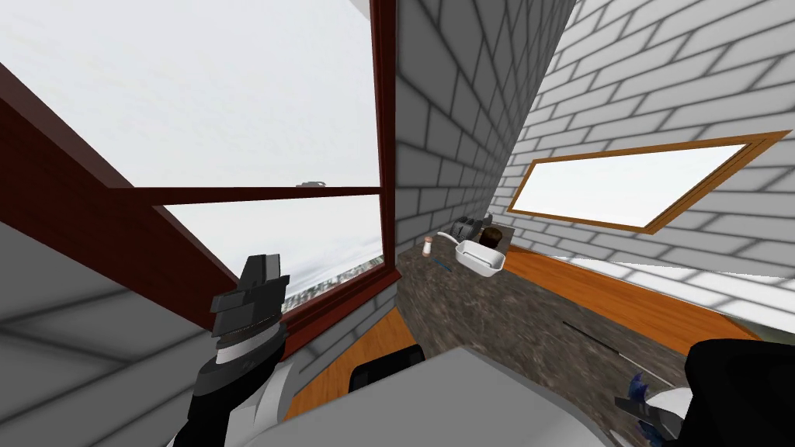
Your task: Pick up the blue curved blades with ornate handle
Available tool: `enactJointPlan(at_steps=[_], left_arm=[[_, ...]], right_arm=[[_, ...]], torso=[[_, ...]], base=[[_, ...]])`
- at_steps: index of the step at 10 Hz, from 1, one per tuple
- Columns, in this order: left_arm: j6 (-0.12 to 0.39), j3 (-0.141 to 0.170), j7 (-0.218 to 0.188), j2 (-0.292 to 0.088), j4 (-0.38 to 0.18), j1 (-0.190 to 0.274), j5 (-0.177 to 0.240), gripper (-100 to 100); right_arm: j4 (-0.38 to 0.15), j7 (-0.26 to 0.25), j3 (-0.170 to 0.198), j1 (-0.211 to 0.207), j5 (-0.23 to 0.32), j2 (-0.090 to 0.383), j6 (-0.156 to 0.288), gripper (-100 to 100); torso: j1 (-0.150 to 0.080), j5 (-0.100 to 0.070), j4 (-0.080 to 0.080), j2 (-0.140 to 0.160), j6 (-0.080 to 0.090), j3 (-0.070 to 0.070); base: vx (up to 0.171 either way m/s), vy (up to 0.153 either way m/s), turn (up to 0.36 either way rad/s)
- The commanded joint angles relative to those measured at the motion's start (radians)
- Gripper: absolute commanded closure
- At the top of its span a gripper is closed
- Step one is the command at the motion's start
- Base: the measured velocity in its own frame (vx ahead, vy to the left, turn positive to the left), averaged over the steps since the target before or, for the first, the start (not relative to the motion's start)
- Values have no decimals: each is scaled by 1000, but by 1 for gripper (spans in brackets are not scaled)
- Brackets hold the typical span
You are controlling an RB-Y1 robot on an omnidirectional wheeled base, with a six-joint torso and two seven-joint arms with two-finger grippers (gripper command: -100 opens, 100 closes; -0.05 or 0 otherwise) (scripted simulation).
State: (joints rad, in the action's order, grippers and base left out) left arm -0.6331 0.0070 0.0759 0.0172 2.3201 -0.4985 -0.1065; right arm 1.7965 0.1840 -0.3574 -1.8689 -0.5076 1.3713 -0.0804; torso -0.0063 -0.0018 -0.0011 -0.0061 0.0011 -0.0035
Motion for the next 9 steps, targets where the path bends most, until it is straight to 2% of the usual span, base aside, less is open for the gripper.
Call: enactJointPlan(at_steps=[1, 2, 3, 4, 9], left_arm=[[0, 0, 0, 0, 0, 0, 0, 0], [0, 0, 0, 0, 0, 0, 0, 0], [0, 0, 0, 0, 0, 0, 0, 0], [0, 0, 0, 0, 0, 0, 0, 0], [0, 0, 0, 0, 0, 0, 0, 0]], right_arm=[[-19, 11, 3, -22, -18, 31, 18, -100], [-6, 6, -2, -17, -10, 16, 12, -100], [-7, 7, -2, -18, -12, 18, 15, 0], [-13, 5, 20, 14, -6, 17, 24, -100], [-36, -3, 110, 139, 14, 12, 62, -100]], torso=[[0, 0, 0, 0, 0, 0], [0, 0, 0, 0, 0, 0], [3, 0, 1, 2, 0, 1], [6, 1, 1, 5, 1, 3], [8, 2, 2, 7, 1, 4]], base=[[97, -107, 114], [43, -52, 35], [8, -10, -1], [6, -13, -12], [2, -9, -10]])
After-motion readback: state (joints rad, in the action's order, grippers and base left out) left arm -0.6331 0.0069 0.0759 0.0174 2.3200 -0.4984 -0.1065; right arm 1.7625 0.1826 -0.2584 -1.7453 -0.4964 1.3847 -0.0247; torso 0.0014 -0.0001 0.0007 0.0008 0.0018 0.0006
